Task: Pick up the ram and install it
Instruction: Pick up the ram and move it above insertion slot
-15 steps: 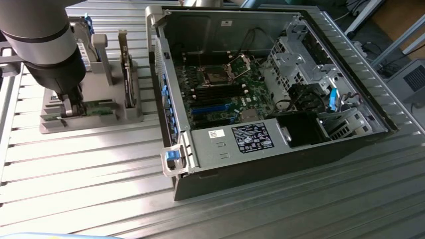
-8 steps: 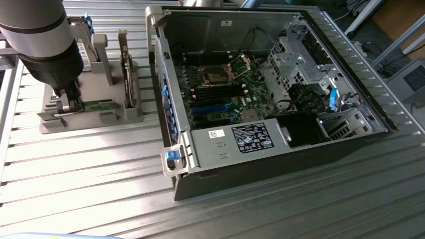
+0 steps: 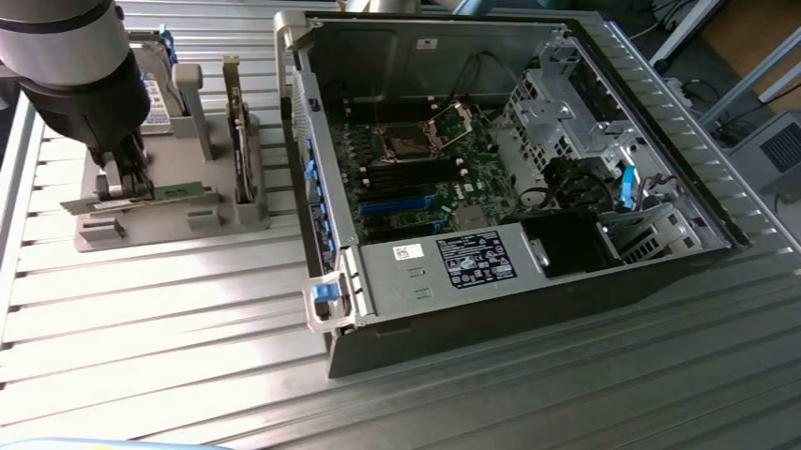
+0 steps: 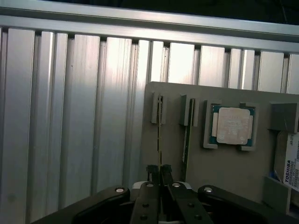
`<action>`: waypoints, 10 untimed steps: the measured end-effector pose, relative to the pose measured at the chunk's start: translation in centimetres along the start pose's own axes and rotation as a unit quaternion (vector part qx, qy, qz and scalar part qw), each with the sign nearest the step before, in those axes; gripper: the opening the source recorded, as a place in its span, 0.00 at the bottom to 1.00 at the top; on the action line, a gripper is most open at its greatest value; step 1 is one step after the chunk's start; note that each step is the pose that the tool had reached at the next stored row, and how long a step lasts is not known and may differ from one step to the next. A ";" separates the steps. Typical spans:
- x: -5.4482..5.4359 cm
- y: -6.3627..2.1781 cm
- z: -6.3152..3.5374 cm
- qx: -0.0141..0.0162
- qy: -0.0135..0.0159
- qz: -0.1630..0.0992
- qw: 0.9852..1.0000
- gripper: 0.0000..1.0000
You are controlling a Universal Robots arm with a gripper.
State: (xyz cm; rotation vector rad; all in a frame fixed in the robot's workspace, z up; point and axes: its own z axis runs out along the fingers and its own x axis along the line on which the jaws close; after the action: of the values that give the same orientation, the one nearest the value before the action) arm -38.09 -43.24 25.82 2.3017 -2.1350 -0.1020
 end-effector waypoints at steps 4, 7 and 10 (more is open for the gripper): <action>-0.1 0.06 -1.27 0.000 0.000 0.000 1.000 0.13; -0.1 0.09 -2.07 0.000 -0.001 0.000 1.000 0.13; -0.1 0.12 -2.59 0.000 -0.001 0.000 1.000 0.13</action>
State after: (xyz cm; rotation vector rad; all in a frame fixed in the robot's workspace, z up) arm -38.09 -43.24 28.41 2.3032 -2.1361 -0.1049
